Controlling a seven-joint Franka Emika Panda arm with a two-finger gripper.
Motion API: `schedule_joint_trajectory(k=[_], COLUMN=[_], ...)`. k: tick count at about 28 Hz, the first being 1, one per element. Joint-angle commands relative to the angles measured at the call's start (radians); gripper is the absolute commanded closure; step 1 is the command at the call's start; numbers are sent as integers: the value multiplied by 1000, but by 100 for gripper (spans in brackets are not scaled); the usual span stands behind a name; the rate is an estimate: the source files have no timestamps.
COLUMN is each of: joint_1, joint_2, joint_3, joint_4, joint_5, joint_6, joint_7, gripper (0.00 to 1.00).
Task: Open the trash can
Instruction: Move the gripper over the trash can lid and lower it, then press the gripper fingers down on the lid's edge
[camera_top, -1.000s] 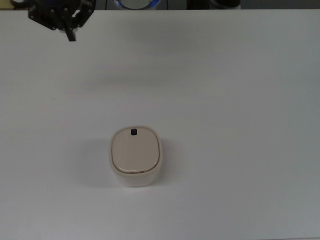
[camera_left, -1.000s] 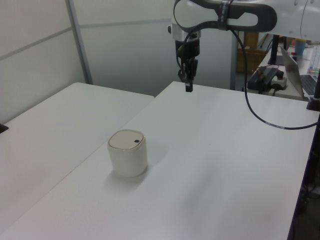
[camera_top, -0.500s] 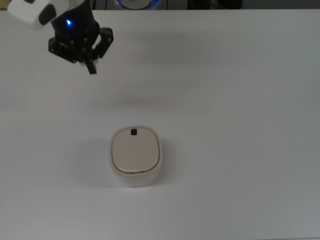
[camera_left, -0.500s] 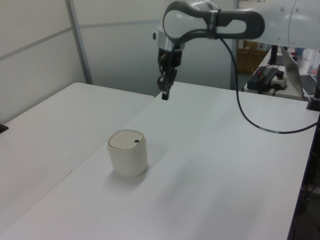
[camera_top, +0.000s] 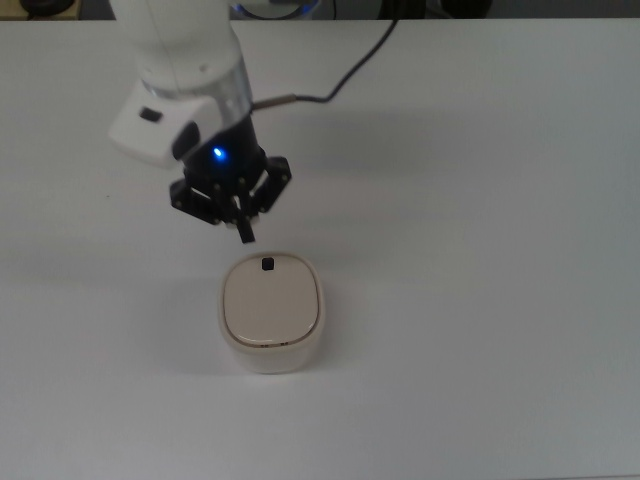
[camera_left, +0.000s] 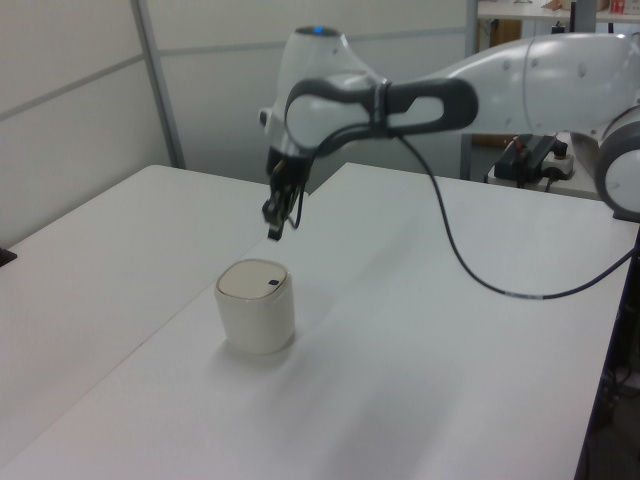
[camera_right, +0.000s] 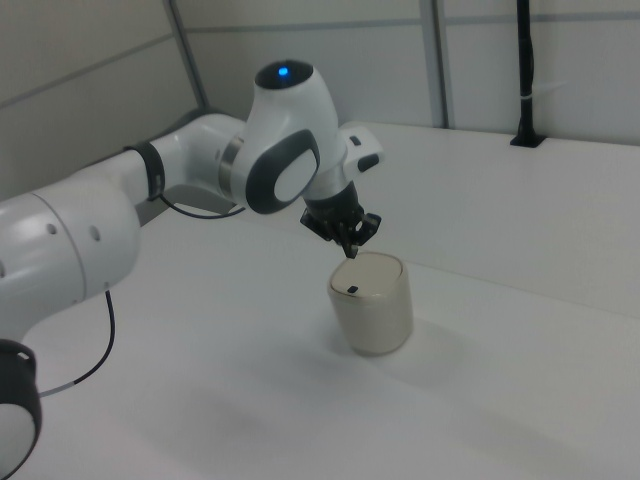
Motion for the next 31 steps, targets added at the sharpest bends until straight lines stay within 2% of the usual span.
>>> schedule_joint_trajectory(k=[1,10,14,19,23,31], joint_1=[32,44,44,44,44,41], joint_2=[25,74,89,107,129,124], joint_3=[-6,-7,-7,-9,-7,-11], joint_4=[-9,-9,-15,-15,-23,-28], joint_5=[-1,-6,-39,-49,-84,-79], joint_6=[43,85,107,109,124,127], joint_7=[16,16,16,16,16,17], gripper=[100,100,100,100,100,100])
